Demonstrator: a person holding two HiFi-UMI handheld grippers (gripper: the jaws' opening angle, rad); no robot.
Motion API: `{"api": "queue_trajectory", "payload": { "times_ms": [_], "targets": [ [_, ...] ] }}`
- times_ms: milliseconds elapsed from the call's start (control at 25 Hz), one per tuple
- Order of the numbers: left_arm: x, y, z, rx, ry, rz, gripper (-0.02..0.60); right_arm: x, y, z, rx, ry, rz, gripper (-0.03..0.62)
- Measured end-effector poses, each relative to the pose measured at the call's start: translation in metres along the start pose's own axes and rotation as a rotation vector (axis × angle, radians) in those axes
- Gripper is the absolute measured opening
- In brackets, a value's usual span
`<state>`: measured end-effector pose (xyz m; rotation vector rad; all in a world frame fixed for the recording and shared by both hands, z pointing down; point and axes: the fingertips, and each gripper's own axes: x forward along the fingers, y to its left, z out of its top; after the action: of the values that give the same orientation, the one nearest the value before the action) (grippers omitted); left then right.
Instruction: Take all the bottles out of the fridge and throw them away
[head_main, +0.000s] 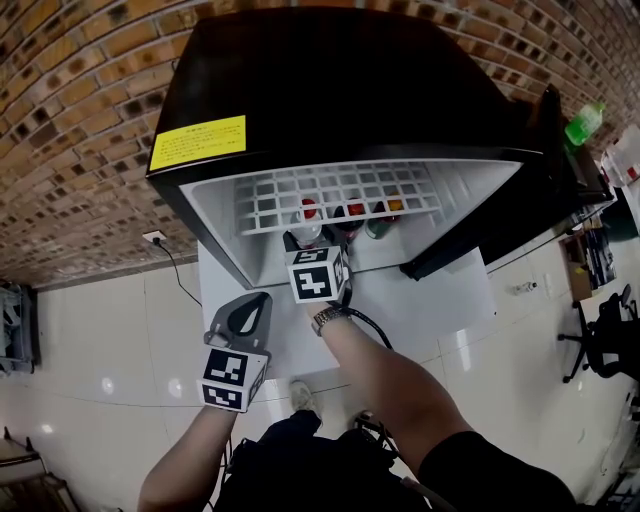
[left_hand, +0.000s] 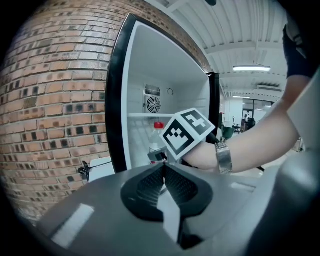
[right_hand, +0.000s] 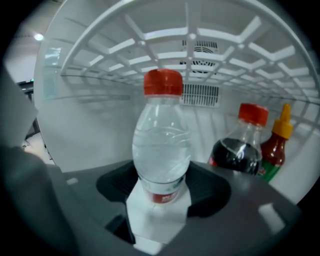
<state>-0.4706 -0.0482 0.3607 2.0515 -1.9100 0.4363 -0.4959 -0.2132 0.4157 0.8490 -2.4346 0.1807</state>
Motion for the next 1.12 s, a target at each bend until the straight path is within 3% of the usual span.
{"api": "queue_trajectory", "payload": {
  "times_ms": [600, 1120],
  "targets": [
    [-0.002, -0.042, 0.012, 0.012, -0.016, -0.005, 0.005, -0.079, 0.012, -0.036, -0.024, -0.005, 0.104, 0.288],
    [0.002, -0.155, 0.018, 0.053, -0.011, -0.058, 0.005, -0.204, -0.042, -0.088, -0.04, -0.03, 0.109, 0.287]
  ]
}}
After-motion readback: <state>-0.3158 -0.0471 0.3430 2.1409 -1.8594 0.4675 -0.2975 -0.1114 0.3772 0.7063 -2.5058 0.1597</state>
